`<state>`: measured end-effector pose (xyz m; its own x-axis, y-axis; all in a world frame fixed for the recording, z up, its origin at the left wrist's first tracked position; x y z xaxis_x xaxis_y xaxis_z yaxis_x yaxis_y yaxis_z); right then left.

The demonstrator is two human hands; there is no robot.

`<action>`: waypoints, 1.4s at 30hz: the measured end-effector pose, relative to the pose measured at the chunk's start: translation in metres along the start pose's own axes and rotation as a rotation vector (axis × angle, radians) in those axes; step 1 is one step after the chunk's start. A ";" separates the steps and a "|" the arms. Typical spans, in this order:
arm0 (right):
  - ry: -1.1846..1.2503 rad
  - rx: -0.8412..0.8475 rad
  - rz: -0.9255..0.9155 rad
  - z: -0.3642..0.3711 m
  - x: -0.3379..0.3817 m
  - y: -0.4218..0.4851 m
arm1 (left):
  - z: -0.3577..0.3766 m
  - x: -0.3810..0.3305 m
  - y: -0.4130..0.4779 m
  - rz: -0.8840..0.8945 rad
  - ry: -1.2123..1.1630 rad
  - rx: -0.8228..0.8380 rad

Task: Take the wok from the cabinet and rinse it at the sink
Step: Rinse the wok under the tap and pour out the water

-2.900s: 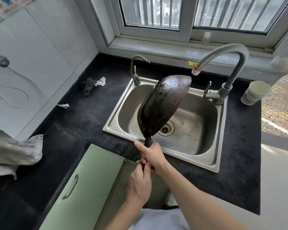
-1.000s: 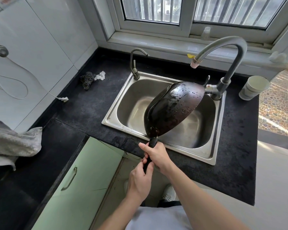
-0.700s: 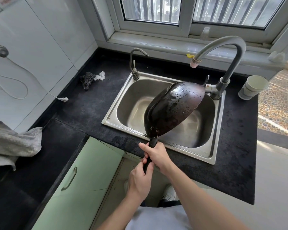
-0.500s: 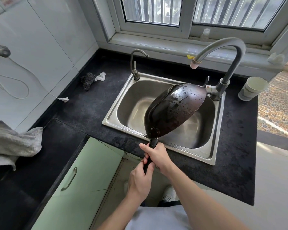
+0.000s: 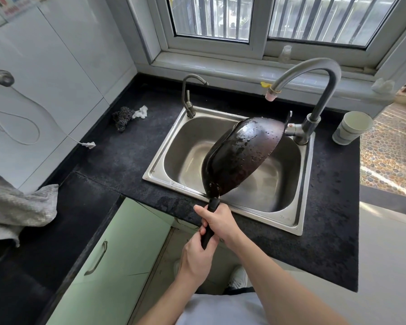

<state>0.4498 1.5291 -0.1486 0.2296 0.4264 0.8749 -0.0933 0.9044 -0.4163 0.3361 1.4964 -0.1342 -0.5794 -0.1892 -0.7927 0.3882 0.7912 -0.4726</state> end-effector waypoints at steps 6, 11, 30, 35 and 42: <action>0.062 0.005 0.016 0.012 0.005 0.005 | -0.006 0.005 0.004 -0.063 -0.165 0.115; 0.504 0.068 0.060 0.039 -0.008 0.008 | -0.008 0.010 0.001 -0.100 -0.502 0.263; 0.379 -0.246 0.149 0.067 -0.028 0.038 | -0.048 0.043 0.012 -0.181 -0.477 0.513; 0.316 -0.333 0.152 0.066 -0.029 0.045 | -0.050 0.053 0.013 -0.301 -0.602 0.546; 0.459 -0.375 0.130 0.078 -0.036 0.055 | -0.070 0.055 0.026 -0.244 -0.518 0.511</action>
<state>0.3603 1.5643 -0.1839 0.6415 0.4075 0.6499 0.1806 0.7432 -0.6442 0.2639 1.5475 -0.1629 -0.3303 -0.6718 -0.6631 0.6485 0.3489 -0.6765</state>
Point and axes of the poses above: each hand's wrist, its own y-axis towards the middle knuckle, its own z-axis out of the palm, x = y × z, the point moved 8 cm from there along y, towards the middle knuckle, and after that the axes turned 14 degrees about x, right-handed, at the moved point
